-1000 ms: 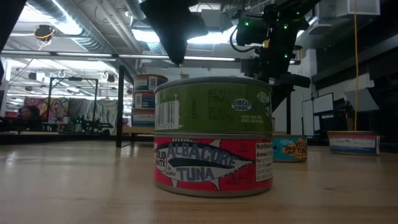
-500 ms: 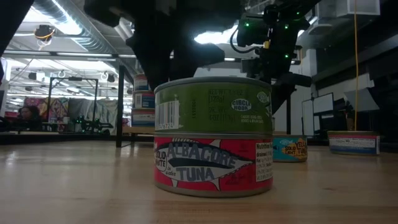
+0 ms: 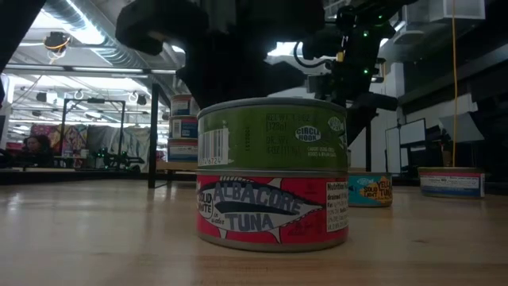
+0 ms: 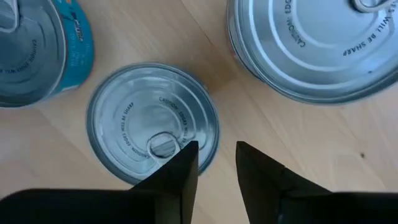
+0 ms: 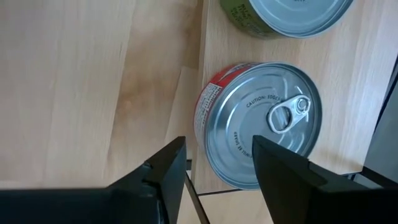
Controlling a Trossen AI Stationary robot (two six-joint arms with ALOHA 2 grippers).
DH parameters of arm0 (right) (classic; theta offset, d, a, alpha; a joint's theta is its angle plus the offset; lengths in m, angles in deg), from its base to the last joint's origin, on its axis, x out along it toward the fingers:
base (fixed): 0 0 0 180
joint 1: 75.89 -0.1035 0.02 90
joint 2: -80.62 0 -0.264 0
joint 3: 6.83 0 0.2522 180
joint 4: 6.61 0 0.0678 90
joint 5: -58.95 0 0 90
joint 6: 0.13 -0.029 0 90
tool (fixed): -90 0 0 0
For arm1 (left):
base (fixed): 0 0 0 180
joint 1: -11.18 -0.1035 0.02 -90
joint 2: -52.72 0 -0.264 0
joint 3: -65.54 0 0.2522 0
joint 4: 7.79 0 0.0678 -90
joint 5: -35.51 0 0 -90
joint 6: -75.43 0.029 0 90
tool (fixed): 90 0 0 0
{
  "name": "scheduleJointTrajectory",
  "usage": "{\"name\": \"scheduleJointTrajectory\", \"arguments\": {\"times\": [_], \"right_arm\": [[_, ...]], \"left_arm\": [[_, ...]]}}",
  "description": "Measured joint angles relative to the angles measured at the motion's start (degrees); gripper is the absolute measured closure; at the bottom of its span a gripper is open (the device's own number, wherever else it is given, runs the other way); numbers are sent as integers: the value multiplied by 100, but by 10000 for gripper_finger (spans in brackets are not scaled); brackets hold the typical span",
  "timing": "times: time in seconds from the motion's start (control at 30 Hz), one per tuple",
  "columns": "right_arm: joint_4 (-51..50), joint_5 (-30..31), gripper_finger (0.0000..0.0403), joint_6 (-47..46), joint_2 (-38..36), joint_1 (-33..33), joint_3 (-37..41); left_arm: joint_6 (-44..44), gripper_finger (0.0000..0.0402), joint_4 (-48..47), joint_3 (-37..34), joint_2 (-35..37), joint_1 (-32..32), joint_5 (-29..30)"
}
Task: Stack canned seafood by type on shelf
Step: Stack the yellow blue tuna can on top of the other yellow blue tuna cans on the shelf
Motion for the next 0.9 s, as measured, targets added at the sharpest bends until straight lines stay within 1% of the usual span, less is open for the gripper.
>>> {"name": "scheduleJointTrajectory", "arguments": {"times": [0.3, 0.6, 0.9], "right_arm": [[9, -25, 219, 2, 0, 0, 0], [22, -14, 219, 2, 0, 0, -2], [20, -3, 219, 2, 0, 0, -2]], "left_arm": [[33, 306, 293, -542, 6, 23, 39], [15, 306, 428, -643, 28, 25, 105], [42, 306, 652, -654, 11, 19, 634]]}}
